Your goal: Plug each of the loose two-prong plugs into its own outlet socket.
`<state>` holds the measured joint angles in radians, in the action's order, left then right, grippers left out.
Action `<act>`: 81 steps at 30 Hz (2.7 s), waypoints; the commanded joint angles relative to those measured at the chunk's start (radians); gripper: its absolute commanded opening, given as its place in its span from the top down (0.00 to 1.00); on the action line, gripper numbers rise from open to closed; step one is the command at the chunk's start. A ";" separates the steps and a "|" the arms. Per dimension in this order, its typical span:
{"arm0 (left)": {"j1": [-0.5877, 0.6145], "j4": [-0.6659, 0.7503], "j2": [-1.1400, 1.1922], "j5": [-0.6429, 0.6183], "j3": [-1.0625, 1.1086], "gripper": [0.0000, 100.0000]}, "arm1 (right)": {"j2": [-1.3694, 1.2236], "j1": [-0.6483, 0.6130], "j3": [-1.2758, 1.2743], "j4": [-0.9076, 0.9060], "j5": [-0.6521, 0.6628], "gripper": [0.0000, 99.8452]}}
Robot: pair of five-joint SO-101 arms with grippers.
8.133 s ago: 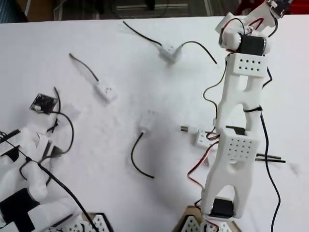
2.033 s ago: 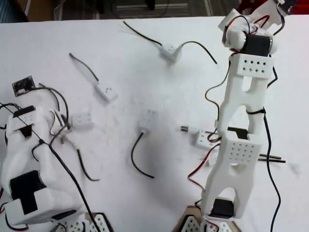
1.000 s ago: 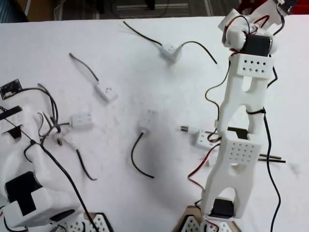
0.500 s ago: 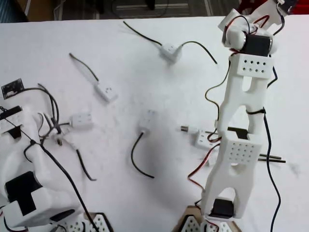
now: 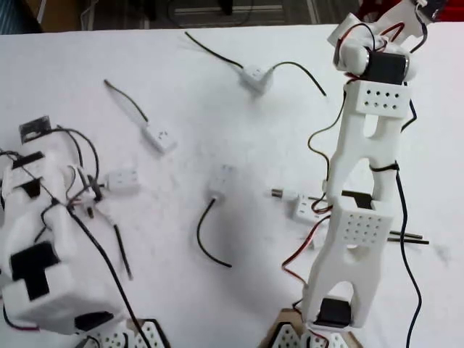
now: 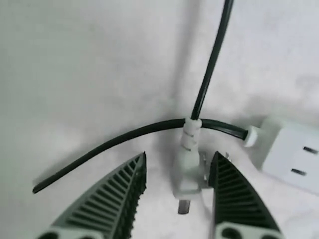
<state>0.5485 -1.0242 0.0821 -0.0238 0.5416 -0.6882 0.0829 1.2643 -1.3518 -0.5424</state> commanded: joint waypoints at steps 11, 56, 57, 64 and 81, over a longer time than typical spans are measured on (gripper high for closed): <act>-0.004 -0.235 0.268 0.018 -0.341 0.83 | 0.071 -0.008 0.040 -0.005 0.011 0.61; 0.479 -0.301 0.358 0.519 -0.715 0.97 | 0.067 -0.059 0.031 -0.008 0.011 0.61; 0.489 -0.279 0.390 0.523 -0.717 0.97 | 0.067 -0.061 0.031 -0.008 0.011 0.61; 0.549 -0.209 0.582 0.534 -0.809 0.86 | 0.065 -0.064 0.029 -0.008 0.011 0.61; 0.653 -0.307 0.553 0.578 -0.950 0.79 | 0.065 -0.070 0.029 -0.016 0.011 0.61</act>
<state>1.1868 -1.3218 0.6682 0.5455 -0.3636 -0.6882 0.0261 1.2643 -1.3610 -0.5424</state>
